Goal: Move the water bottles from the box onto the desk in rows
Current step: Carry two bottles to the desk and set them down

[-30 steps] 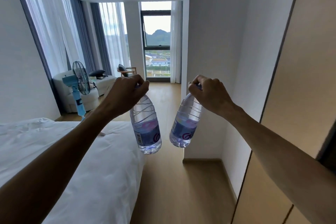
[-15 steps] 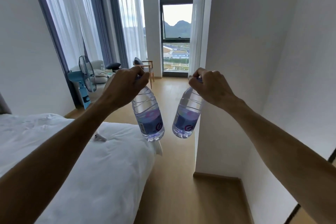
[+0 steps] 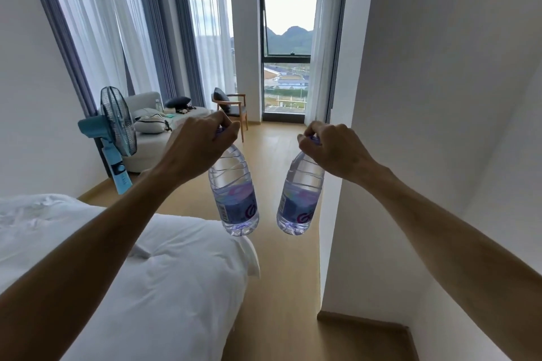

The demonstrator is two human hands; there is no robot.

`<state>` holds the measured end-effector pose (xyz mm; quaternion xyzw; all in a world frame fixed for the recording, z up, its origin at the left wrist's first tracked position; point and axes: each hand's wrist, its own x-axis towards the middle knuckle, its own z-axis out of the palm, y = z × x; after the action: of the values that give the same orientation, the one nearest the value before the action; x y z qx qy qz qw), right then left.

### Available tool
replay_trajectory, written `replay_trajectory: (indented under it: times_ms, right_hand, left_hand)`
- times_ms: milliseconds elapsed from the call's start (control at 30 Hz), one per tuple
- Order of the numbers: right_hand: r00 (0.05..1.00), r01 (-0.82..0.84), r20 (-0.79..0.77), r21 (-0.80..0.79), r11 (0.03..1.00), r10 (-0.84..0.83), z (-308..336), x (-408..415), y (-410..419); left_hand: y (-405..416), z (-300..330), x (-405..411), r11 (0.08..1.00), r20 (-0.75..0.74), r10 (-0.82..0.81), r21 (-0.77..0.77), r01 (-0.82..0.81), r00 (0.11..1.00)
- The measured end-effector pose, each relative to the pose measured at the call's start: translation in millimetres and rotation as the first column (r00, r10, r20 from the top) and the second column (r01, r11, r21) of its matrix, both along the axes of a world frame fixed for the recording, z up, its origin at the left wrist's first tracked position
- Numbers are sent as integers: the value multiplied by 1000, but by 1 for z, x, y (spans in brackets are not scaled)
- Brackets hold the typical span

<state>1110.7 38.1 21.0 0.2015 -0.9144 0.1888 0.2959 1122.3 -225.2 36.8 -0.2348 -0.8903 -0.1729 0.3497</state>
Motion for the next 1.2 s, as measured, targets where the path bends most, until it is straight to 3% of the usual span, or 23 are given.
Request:
replay_trajectory:
  times_ms: [433, 633, 833, 1200]
  right_hand:
    - [997, 67, -31, -33, 997, -68, 5, -225, 1]
    - [999, -27, -38, -48, 998, 26, -1, -335, -1]
    - [993, -112, -28, 77, 991, 114, -4, -454, -1]
    - [999, -31, -13, 59, 998, 32, -23, -656, -11]
  left_hand:
    - [-10, 7, -231, 999, 2, 32, -28, -32, 999]
    - [-6, -5, -334, 998, 21, 44, -41, -43, 999]
    - [4, -4, -434, 983, 36, 151, -109, -146, 988]
    - [8, -11, -619, 979, 81, 199, -63, -194, 977]
